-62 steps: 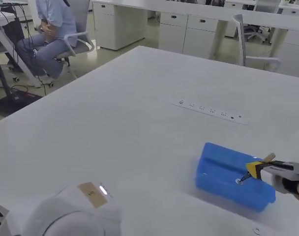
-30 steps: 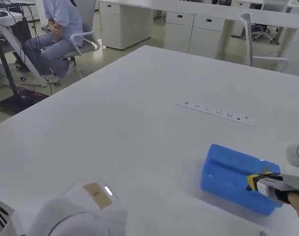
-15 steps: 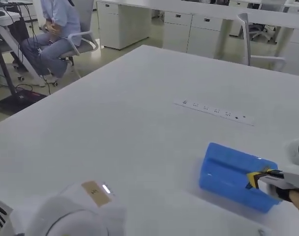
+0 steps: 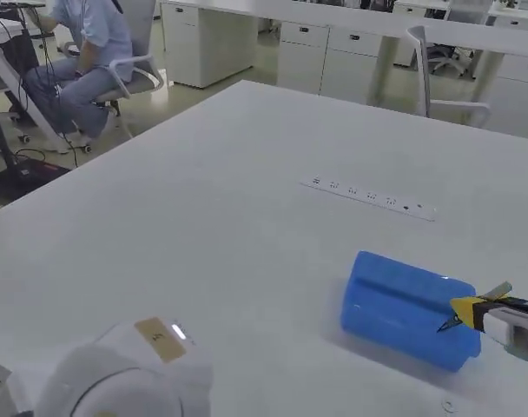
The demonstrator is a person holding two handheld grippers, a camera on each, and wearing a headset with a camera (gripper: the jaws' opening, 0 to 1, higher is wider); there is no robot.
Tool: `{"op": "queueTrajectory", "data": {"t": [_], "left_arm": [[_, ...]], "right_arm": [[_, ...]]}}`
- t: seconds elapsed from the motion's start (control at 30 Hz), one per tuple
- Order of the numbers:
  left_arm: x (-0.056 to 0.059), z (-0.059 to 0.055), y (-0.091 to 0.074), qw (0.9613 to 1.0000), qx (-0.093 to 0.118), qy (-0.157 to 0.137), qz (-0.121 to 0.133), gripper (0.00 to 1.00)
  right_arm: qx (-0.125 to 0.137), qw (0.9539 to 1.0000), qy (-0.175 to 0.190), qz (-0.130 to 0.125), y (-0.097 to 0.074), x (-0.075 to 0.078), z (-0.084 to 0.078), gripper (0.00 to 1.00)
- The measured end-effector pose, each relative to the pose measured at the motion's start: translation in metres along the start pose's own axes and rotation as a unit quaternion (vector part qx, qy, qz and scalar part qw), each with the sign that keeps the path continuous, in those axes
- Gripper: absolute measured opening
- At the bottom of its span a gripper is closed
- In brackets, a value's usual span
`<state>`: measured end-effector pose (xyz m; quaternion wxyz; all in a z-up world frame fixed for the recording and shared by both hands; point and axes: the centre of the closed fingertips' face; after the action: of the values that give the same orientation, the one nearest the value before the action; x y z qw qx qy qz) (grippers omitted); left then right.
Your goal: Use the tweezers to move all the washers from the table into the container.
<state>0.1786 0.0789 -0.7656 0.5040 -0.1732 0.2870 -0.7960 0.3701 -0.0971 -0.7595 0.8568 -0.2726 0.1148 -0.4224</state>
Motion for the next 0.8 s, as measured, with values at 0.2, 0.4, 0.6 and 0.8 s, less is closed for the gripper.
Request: {"op": "queueTrajectory", "data": {"t": [0.2,0.4,0.6,0.8], "left_arm": [[0.001,0.001,0.000,1.0000,0.002,0.000,0.001,0.95],[-0.002,0.003,-0.002,1.0000,0.008,-0.002,0.006,0.95],[-0.002,0.003,-0.004,1.0000,0.005,0.001,0.006,0.95],[-0.002,0.004,-0.004,0.9999,0.007,-0.001,0.010,0.95]], "right_arm": [[-0.001,0.9999,-0.002,0.011,-0.012,-0.005,-0.012,0.03],[-0.026,0.9995,-0.013,0.010,-0.013,-0.006,-0.036,0.03],[-0.037,0.9990,-0.021,0.017,-0.009,-0.003,-0.054,0.03],[-0.052,0.9981,-0.032,0.010,-0.002,0.002,-0.069,0.03]]}}
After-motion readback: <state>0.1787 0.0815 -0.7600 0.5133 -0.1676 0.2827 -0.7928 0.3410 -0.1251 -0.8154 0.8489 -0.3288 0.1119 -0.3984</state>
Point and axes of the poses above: the centre of the closed fingertips' face, and the gripper's own axes: y roughly forward along the fingers, x roughly to its right, z roughly out of its top, and after that the axes turned 10 degrees about -z, right-handed
